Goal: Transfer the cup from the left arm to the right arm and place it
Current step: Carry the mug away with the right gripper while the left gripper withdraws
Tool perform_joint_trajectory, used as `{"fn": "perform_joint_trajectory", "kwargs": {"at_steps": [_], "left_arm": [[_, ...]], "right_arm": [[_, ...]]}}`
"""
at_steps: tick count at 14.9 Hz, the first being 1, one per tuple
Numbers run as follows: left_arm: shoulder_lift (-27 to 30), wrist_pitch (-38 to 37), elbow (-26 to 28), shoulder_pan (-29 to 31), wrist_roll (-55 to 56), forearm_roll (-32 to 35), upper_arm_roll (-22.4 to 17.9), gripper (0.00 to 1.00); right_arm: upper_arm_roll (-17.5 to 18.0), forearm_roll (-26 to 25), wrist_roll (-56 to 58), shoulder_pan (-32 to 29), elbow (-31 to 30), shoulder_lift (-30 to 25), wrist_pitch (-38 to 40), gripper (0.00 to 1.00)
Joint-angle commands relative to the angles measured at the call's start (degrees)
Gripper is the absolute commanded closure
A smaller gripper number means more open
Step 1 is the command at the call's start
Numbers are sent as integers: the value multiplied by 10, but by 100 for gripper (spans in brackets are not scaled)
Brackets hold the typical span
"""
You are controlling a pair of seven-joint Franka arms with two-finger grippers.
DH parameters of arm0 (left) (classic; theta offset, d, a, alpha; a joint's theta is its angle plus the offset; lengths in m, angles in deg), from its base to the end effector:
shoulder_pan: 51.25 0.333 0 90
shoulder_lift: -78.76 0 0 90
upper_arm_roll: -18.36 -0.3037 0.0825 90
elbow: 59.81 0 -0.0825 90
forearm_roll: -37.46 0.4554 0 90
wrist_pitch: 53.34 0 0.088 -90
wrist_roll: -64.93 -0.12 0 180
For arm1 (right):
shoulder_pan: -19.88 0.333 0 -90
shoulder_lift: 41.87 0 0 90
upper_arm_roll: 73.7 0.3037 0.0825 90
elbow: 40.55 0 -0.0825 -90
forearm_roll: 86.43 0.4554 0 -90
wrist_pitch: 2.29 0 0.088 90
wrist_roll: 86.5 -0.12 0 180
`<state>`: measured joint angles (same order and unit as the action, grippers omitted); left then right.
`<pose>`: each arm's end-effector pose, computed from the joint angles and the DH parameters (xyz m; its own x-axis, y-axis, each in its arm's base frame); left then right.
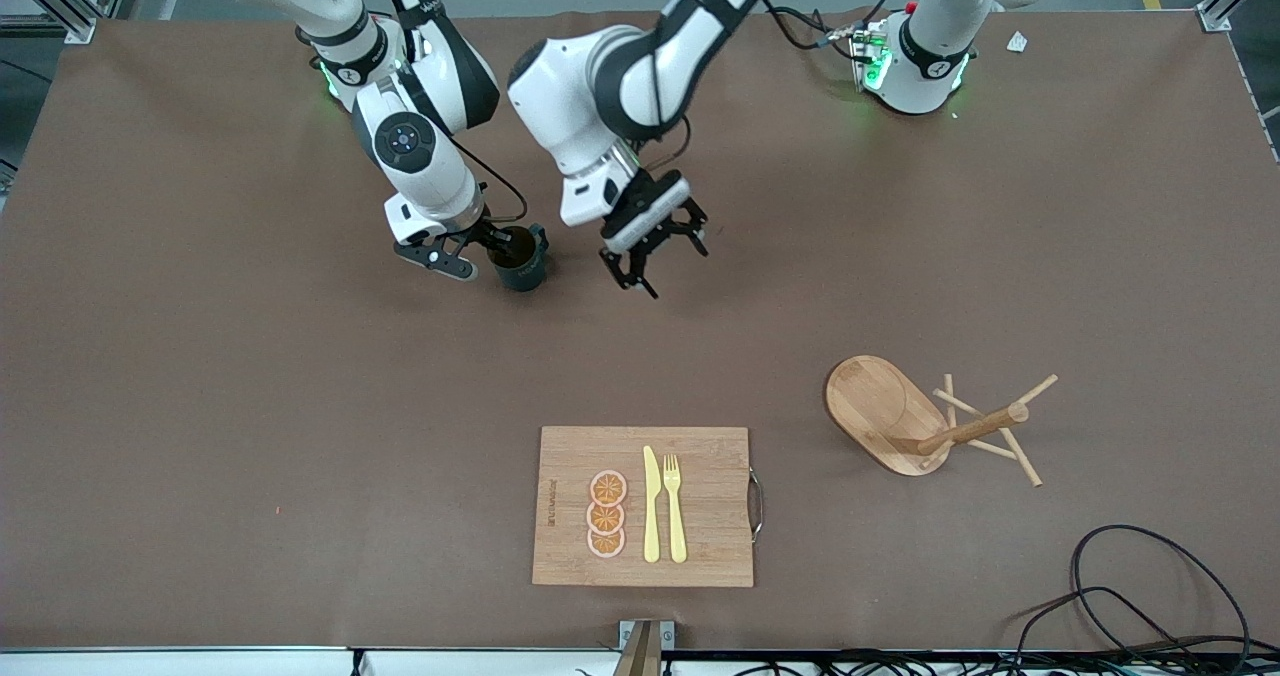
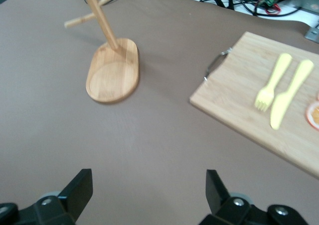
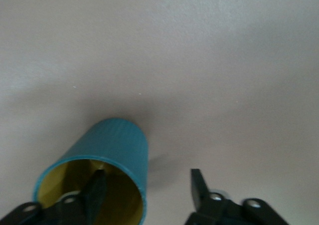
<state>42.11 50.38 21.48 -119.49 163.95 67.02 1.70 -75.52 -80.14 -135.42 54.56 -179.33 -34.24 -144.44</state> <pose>0.4799 -0.5810 0.2842 0.6793 0.3959 0.6179 0.6097 -0.7731 -0.1750 0.4382 0.2829 0.1632 0.9282 -0.3604 -0.0928 -0.3601 -0.9327 0.0206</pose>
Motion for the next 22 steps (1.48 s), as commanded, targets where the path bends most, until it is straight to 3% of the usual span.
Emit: {"fn": "perform_joint_trajectory", "kwargs": {"at_steps": [1, 4, 9, 12, 16, 22], "left_arm": [[45, -3, 15, 42, -70, -21, 7, 0], [78, -3, 6, 94, -157, -54, 7, 0], [154, -3, 4, 179, -308, -116, 7, 0], [193, -3, 3, 232, -435, -149, 7, 0], [244, -32, 4, 325, -563, -231, 8, 0], [302, -106, 3, 393, -713, -246, 8, 0]], "right_arm": [[-5, 9, -4, 6, -20, -19, -8, 95], [-5, 4, 12, 12, -18, -19, -8, 100], [-11, 2, 218, -8, -10, -29, -4, 100], [-11, 1, 372, -69, -9, -36, -4, 100], [-11, 0, 686, -179, 4, -36, 19, 100], [-10, -45, 1056, -330, 36, -15, 12, 100]]}}
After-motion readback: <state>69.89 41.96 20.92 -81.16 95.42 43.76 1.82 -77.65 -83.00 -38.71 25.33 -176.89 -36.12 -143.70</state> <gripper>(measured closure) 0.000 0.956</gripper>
